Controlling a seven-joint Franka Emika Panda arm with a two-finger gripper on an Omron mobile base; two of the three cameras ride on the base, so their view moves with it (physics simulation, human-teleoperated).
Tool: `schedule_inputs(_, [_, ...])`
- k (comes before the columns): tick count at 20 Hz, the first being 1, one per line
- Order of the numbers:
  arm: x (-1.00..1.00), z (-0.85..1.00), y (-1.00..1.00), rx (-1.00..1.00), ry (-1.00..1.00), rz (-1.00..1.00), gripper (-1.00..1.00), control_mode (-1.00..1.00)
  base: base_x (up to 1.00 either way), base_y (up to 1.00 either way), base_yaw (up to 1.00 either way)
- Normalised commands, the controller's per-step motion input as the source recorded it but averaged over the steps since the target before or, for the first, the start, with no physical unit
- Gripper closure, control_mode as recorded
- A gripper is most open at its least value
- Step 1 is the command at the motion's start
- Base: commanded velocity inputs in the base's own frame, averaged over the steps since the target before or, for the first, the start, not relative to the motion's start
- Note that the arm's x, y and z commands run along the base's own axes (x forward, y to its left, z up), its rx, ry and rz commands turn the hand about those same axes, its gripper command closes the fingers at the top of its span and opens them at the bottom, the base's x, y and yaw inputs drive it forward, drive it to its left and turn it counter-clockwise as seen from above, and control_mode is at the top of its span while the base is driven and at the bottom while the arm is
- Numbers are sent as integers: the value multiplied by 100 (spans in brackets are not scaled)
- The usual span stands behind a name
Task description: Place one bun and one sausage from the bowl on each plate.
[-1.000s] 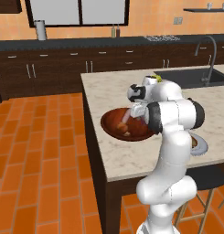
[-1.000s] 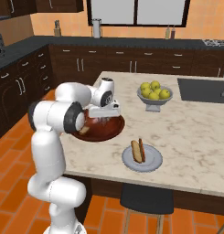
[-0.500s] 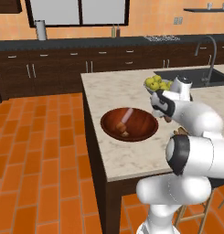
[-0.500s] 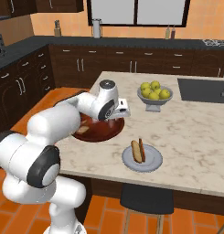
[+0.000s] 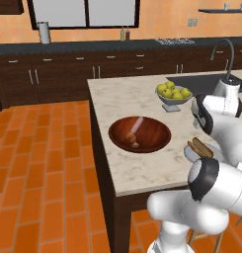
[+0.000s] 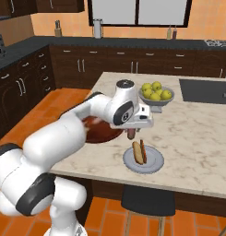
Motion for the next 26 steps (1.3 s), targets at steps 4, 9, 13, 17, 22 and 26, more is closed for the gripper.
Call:
schedule_inputs(4, [-35, -61, -100, 9, 2, -4, 100, -100, 0, 0, 0])
schedule_inputs(9, [-12, -74, -82, 13, 0, 2, 100, -100, 0, 0, 0])
schedule_inputs(13, [20, -72, -43, 16, 0, 9, 100, -100, 0, 0, 0])
schedule_inputs(17, [66, -79, -1, 7, 12, 10, 100, -100, 0, 0, 0])
schedule_inputs(22, [66, -54, -7, 8, 19, 14, 100, -100, 0, 0, 0])
schedule_inputs(26, [29, -37, -13, 10, 12, 11, 100, -100, 0, 0, 0])
